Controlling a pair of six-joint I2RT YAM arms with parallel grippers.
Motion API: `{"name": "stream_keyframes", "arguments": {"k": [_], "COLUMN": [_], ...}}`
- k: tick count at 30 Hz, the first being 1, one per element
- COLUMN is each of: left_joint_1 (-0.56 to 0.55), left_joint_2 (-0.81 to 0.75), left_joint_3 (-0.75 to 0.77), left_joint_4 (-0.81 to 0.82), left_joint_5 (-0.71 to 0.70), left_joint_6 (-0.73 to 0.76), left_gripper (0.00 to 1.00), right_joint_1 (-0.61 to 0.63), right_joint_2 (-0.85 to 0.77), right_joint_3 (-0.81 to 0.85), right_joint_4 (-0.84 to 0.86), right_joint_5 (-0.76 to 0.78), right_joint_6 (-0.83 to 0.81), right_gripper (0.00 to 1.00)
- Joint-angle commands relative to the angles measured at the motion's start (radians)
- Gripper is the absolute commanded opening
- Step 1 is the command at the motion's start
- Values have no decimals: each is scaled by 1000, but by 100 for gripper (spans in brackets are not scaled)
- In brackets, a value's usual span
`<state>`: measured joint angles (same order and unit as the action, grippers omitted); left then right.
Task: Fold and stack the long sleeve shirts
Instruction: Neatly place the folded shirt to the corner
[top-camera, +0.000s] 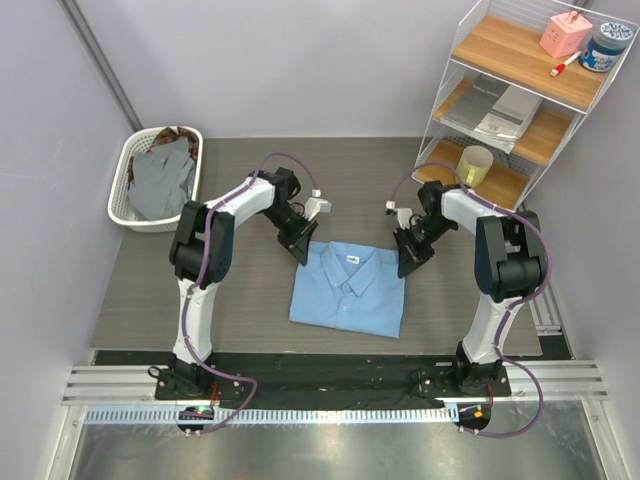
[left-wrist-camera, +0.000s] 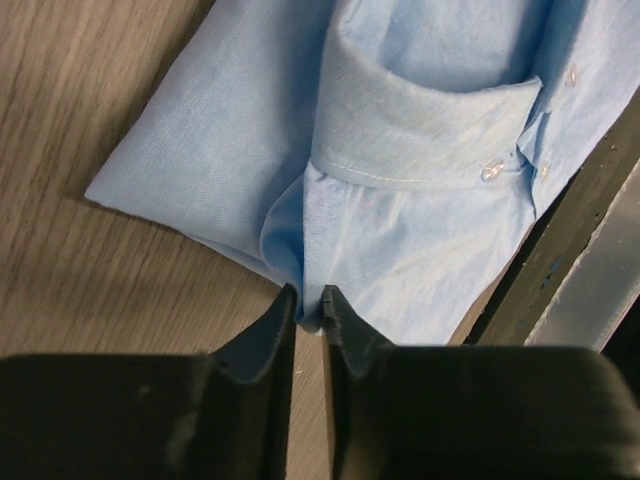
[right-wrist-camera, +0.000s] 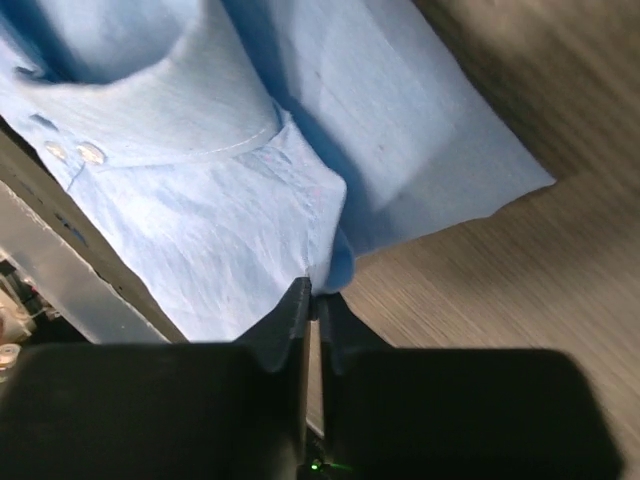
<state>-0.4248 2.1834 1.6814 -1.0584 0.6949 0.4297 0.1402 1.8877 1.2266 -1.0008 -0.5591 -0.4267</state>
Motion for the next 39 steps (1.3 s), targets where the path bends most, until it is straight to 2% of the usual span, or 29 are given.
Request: {"name": "stream_keyframes", "arguments": {"k": [1, 2, 3, 11, 16, 17, 18, 19, 20, 21, 22, 23, 24, 25, 26, 27, 29, 30, 33, 36, 39], "left_joint_1": [17, 23, 29, 69, 87, 92, 104, 109, 115, 121, 121, 118, 92, 72, 46, -18, -92, -162, -289, -374, -397], "left_joint_2": [-83, -99, -105, -47, 16, 18, 13, -6, -31, -57, -133, -180, -223, -265, -308, -315, -297, -291, -258, -153, -30], "left_joint_3": [-5, -6, -5, -22, -28, -26, -26, -35, -46, -54, -81, -100, -120, -138, -132, -114, -62, -55, -49, 10, 81], "left_joint_4": [20, 20, 21, 75, 158, 179, 187, 196, 225, 236, 247, 277, 296, 307, 290, 261, 181, 170, 199, 193, 196], "left_joint_5": [52, 55, 58, -43, -129, -152, -158, -163, -176, -170, -155, -134, -141, -158, -172, -216, -265, -309, -374, -442, -497], "left_joint_6": [-8, -9, -11, -20, -117, -132, -143, -169, -181, -190, -177, -163, -157, -137, -122, -111, -83, -77, -43, 10, 50], "left_gripper": [10, 3, 0, 0, 2, 5, 7, 14, 37, 45, 54, 79, 87, 100, 100, 100, 100, 100, 100, 100, 100], "right_joint_1": [2, 2, 2, 2, 10, 12, 12, 12, 12, 10, 7, 3, -23, -39, -53, -71, -112, -122, -160, -182, -183], "right_joint_2": [-67, -74, -79, 7, 97, 102, 100, 97, 94, 90, 64, 44, 18, -30, -56, -77, -128, -140, -179, -200, -210], "right_joint_3": [97, 105, 112, 125, 149, 152, 149, 152, 154, 157, 160, 159, 152, 137, 129, 123, 114, 113, 93, 70, 60], "right_joint_4": [-2, 7, 10, 131, 237, 261, 272, 278, 281, 281, 277, 272, 274, 271, 268, 261, 231, 220, 186, 171, 162], "right_joint_5": [-54, -56, -56, -2, 39, 44, 45, 42, 38, 30, 7, -8, -27, -45, -76, -84, -97, -96, -81, -84, -88], "right_joint_6": [8, 2, -3, -21, 66, 77, 88, 103, 115, 127, 149, 161, 172, 183, 196, 200, 189, 183, 161, 152, 152], "right_gripper": [1, 1, 1, 1, 2, 4, 11, 17, 25, 40, 49, 59, 70, 89, 96, 100, 100, 99, 100, 100, 100]}}
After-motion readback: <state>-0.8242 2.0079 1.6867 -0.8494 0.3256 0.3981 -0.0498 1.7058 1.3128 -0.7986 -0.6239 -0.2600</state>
